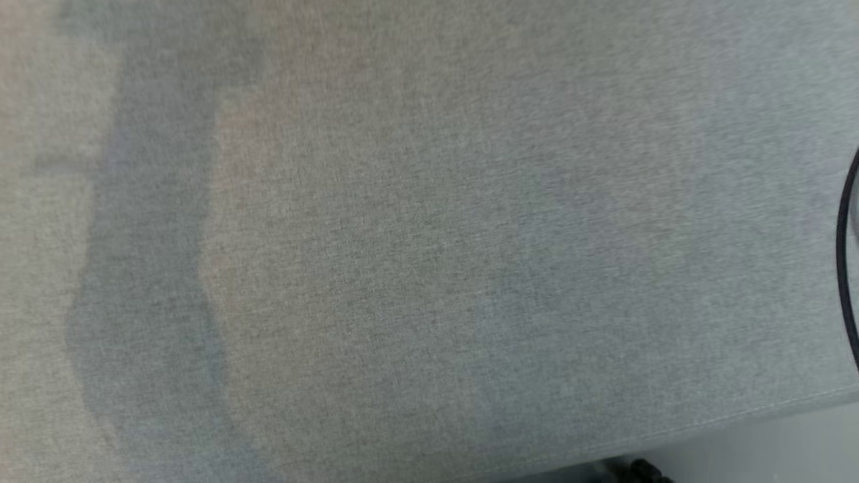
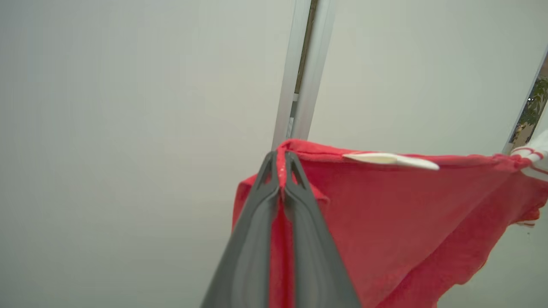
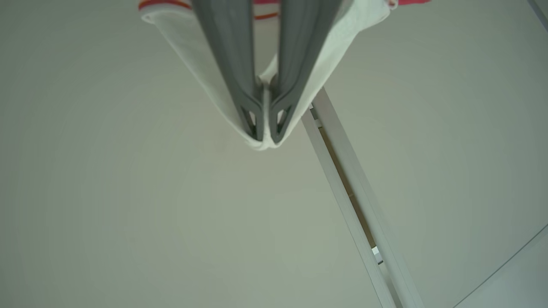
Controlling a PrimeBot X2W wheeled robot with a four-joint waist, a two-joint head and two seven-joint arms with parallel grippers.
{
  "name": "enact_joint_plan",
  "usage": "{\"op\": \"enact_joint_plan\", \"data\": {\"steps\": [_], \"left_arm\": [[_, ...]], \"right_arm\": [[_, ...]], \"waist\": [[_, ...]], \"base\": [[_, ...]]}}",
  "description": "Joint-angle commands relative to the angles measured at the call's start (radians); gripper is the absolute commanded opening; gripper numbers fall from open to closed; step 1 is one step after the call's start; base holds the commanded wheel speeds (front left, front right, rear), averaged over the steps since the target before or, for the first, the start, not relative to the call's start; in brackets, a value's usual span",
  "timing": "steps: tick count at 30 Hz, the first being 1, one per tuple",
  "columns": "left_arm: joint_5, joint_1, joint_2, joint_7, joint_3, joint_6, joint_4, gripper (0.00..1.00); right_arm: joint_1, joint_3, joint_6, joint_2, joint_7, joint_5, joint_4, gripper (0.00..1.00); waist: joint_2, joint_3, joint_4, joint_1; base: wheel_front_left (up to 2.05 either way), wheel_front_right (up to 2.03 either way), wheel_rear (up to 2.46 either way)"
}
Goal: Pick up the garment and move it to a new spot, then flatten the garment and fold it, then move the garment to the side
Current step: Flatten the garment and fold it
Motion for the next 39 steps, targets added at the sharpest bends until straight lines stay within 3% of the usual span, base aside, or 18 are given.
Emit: {"op": "enact_joint_plan", "data": {"steps": [1, 6, 9, 14, 19, 24, 30, 36, 39], "left_arm": [[0.020, -0.022, -0.004, -0.048, -0.025, -0.012, 0.050, 0.00], [0.013, 0.013, -0.001, -0.206, -0.131, -0.024, 0.152, 0.00], [-0.045, 0.117, 0.039, -0.279, -0.231, -0.024, 0.140, 0.00], [-0.072, 0.356, 0.157, -0.400, -0.399, -0.024, 0.076, 0.00], [-0.095, 0.630, 0.234, -0.495, -0.459, -0.024, 0.018, 0.00], [-0.121, 0.934, 0.268, -0.516, -0.474, 0.051, -0.114, 0.00], [-0.151, 1.250, 0.295, -0.523, -0.495, 0.194, -0.295, 0.00], [-0.199, 1.491, 0.303, -0.523, -0.509, 0.320, -0.488, 0.00], [-0.226, 1.550, 0.291, -0.519, -0.515, 0.350, -0.565, 0.00]], "right_arm": [[-0.014, 0.011, 0.000, -0.001, -0.032, -0.012, 0.043, 0.00], [0.041, 0.072, 0.000, -0.003, -0.121, 0.026, 0.134, 0.00], [0.186, 0.136, 0.000, -0.002, -0.162, 0.076, 0.131, 0.00], [0.526, 0.201, 0.000, -0.003, -0.194, 0.136, 0.002, 0.00], [0.919, 0.194, 0.000, -0.021, -0.207, 0.135, -0.193, 0.00], [1.331, 0.157, -0.001, -0.014, -0.149, 0.195, -0.414, 0.00], [1.693, 0.133, -0.001, -0.004, -0.069, 0.211, -0.584, 0.00], [1.925, 0.124, -0.001, -0.002, -0.039, 0.249, -0.696, 0.00], [1.980, 0.120, -0.001, -0.002, -0.032, 0.261, -0.739, 0.00]], "waist": [[0.0000, 0.113, 0.033, -0.0002], [0.0000, 0.115, 0.036, -0.0002], [0.0000, 0.090, 0.035, -0.0002], [0.0000, 0.028, 0.023, -0.0002], [0.0000, -0.080, 0.018, -0.0002], [0.0000, -0.195, 0.020, -0.0002], [0.0000, -0.286, 0.016, -0.0002], [0.0000, -0.315, 0.013, -0.0002], [0.0000, -0.311, 0.017, -0.0002]], "base": [[0.00, 0.00, 0.00], [0.00, 0.00, 0.00], [0.00, 0.00, 0.00], [0.00, 0.00, 0.00], [0.00, 0.00, 0.00], [0.00, 0.00, 0.00], [0.00, 0.00, 0.00], [0.00, 0.00, 0.00], [0.00, 0.00, 0.00]]}}
